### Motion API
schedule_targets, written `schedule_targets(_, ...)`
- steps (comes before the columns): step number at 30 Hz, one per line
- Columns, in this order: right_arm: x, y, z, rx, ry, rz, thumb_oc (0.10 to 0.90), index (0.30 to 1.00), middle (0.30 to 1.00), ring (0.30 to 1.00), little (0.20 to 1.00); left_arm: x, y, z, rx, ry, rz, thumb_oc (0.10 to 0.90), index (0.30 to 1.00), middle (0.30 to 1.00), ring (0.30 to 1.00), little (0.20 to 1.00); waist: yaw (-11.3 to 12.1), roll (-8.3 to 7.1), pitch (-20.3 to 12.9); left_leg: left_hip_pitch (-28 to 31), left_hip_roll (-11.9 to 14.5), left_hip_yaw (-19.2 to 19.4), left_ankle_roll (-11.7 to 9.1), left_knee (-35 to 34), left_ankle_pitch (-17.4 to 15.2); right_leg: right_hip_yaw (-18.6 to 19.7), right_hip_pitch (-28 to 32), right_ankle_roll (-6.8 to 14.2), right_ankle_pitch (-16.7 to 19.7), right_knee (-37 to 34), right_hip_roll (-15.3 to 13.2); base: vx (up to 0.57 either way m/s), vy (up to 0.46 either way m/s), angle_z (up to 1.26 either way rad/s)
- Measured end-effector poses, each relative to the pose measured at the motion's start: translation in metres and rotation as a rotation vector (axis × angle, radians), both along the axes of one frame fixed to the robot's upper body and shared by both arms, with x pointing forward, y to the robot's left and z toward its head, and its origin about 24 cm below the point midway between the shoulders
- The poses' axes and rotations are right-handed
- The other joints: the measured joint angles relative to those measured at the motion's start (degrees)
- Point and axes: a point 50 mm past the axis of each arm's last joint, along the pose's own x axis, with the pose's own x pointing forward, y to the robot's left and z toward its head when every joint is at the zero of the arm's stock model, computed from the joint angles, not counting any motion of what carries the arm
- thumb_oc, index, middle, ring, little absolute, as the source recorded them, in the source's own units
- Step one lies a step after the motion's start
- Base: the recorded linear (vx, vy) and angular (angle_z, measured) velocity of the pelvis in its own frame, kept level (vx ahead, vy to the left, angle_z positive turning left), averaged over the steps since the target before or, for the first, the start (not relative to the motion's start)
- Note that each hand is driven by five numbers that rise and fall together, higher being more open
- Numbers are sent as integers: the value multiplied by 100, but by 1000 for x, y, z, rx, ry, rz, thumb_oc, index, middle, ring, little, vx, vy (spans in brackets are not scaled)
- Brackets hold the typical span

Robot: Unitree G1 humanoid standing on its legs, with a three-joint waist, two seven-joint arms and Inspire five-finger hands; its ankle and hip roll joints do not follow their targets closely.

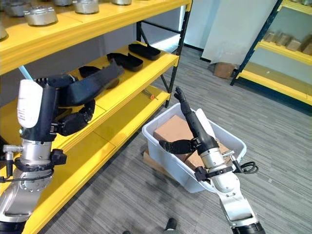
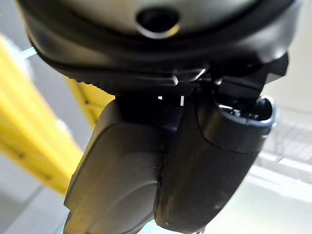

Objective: Move parts from the plastic box to the shelf.

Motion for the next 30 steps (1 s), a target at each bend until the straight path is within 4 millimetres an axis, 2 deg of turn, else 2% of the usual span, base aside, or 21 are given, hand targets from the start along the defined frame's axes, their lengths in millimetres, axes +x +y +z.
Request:
schedule_targets(3, -2, 3, -6, -17, 21, 4, 900, 1000, 1000, 1000, 1000, 0, -1, 14, 113, -77, -1, 400, 300, 300, 300, 300, -51, -42, -6, 19, -87, 56, 7, -101, 7, 29, -50, 6, 63, -19, -65, -3, 139, -9)
schedule_targets(7, -9, -1, -20, -17, 77, -12, 900, 1000, 1000, 1000, 1000, -4, 0, 13, 139, -100, 13, 400, 300, 300, 300, 300, -24, -61, -13, 6, -141, 24, 54, -117, 21, 85, -37, 64, 71, 37, -174, 18, 88, 5)
schedule_targets(8, -9, -1, -20, -12, 78, -14, 900, 1000, 1000, 1000, 1000, -5, 2, 10, 133, -93, 20, 400, 300, 300, 300, 300, -24, -74, -1, -44, -159, -15, 90, -85, 1, 228, -67, 124, 51, 173, -184, -19, 54, 31)
schedule_targets(9, -13, -5, -26, -14, 106, -33, 900, 1000, 1000, 1000, 1000, -5, 7, -6, 116, -26, 45, 400, 300, 300, 300, 300, -171, 97, 10, 29, -69, -287, 175, -143, 64, 773, -318, 178, -112, 814, -76, -18, 52, 68)
schedule_targets(10, -17, -7, -33, -10, 135, -42, 900, 1000, 1000, 1000, 1000, -5, 11, -13, 119, 13, 63, 400, 300, 300, 300, 300, -308, 159, 29, 94, 53, -501, 184, -211, 148, 1503, -412, 243, -544, 1061, 237, -17, 9, 82)
schedule_targets(11, -19, -8, -37, -16, 155, -45, 900, 1000, 1000, 1000, 1000, -4, 14, -15, 128, 37, 78, 400, 300, 300, 300, 300, -333, 129, 16, 141, 114, -494, 113, -312, 248, 1560, -447, 179, -631, 1095, 312, -6, 48, 50)
schedule_targets(12, -19, -8, -36, -22, 156, -42, 900, 1000, 1000, 1000, 1000, -4, 18, -16, 146, 54, 96, 400, 300, 300, 300, 300, -257, 5, 10, 164, 81, -434, 73, -369, 321, 1499, -526, 159, -580, 1041, 301, -5, 45, 5)
schedule_targets(13, -18, -8, -36, -13, 152, -45, 900, 1000, 1000, 1000, 1000, -4, 21, -18, 135, 63, 113, 400, 300, 300, 300, 300, -147, -66, 21, 132, 27, -431, 122, -366, 282, 1404, -538, 146, -521, 1011, 371, -5, 45, -11)
schedule_targets(14, -18, -8, -38, -2, 157, -47, 900, 1000, 1000, 1000, 1000, -5, 23, -23, 104, 81, 128, 400, 300, 300, 300, 300, -141, -118, -15, 159, 52, -469, 105, -350, 257, 1315, -496, 102, -578, 1083, 469, 27, 4, -4)
schedule_targets(15, -18, -7, -39, 2, 160, -49, 900, 1000, 1000, 1000, 1000, -7, 25, -27, 85, 95, 142, 400, 300, 300, 300, 300, -126, -119, -19, 193, 81, -480, 73, -339, 253, 1327, -450, 10, -654, 1054, 551, 17, -1, 15)
schedule_targets(16, -18, -7, -40, 8, 165, -50, 900, 1000, 1000, 1000, 1000, -8, 27, -31, 72, 116, 161, 400, 300, 300, 300, 300, -63, -48, 29, 138, 121, -621, -32, -336, 330, 1377, -346, 65, -797, 1011, 664, 16, -2, 53)
schedule_targets(17, -17, -9, -44, 13, 183, -59, 900, 1000, 1000, 1000, 1000, -4, 29, -40, 37, 145, 169, 400, 300, 300, 300, 300, -202, 60, 25, 148, 307, -886, -71, -254, 342, 1716, -216, 191, -1323, 1182, 1126, -2, -89, 98)
schedule_targets(18, -18, -9, -46, 13, 193, -61, 900, 1000, 1000, 1000, 1000, -2, 31, -46, 13, 176, 187, 400, 300, 300, 300, 300, -288, 104, -2, 88, 407, -1106, -138, -242, 383, 2344, 66, 67, -1536, 909, 1707, 11, -118, 92)
schedule_targets(19, -16, -10, -43, -3, 180, -55, 900, 1000, 1000, 1000, 1000, -2, 35, -48, 12, 189, 209, 400, 300, 300, 300, 300, -151, 70, -17, 54, 375, -1096, -208, -295, 433, 2110, 159, -638, -1351, 689, 1714, 22, -153, 50)
schedule_targets(20, -14, -11, -40, -20, 171, -53, 900, 1000, 1000, 1000, 1000, -3, 37, -51, 9, 204, 221, 400, 300, 300, 300, 300, -75, 151, -9, 15, 411, -1106, -285, -332, 497, 2117, 212, -717, -1221, 520, 1764, 15, -75, 12)
schedule_targets(23, -7, -12, -30, -40, 132, -48, 900, 1000, 1000, 1000, 1000, -10, 44, -54, 17, 233, 253, 400, 300, 300, 300, 300, 33, 300, -12, -3, 491, -1239, -374, -454, 559, 1998, 470, -739, -906, -138, 1888, 9, -82, 15)
schedule_targets(24, -7, -12, -30, -40, 132, -47, 900, 1000, 1000, 1000, 1000, -10, 44, -55, 15, 234, 255, 400, 300, 300, 300, 300, 118, 310, -14, -3, 560, -1249, -394, -454, 569, 1947, 496, -723, -932, -156, 1902, 10, -134, 17)
schedule_targets(30, -9, -15, -31, -29, 141, -57, 900, 1000, 1000, 1000, 1000, -16, 49, -56, -23, 251, 260, 400, 300, 300, 300, 300, 153, 346, -11, -119, 563, -1432, -503, -448, 606, 1732, 633, -748, -868, -477, 1917, -40, -56, 17)
